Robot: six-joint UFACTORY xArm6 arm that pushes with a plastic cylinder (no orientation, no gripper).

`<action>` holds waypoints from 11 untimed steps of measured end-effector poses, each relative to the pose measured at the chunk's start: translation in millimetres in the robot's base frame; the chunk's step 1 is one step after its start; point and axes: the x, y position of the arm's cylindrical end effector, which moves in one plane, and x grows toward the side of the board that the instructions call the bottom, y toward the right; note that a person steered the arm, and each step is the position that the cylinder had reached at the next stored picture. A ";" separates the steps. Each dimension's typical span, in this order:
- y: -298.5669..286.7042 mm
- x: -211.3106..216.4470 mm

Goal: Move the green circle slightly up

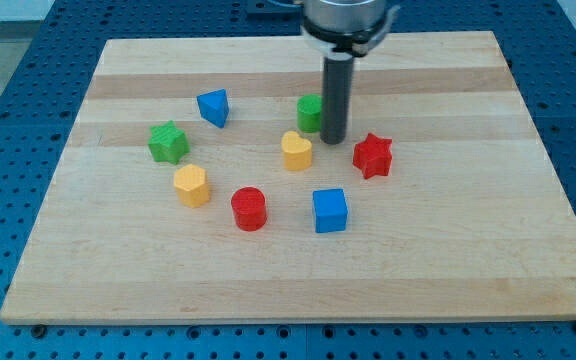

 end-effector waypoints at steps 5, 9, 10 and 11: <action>20.4 0.4; -0.4 -4.8; -1.4 -16.4; -9.4 -22.7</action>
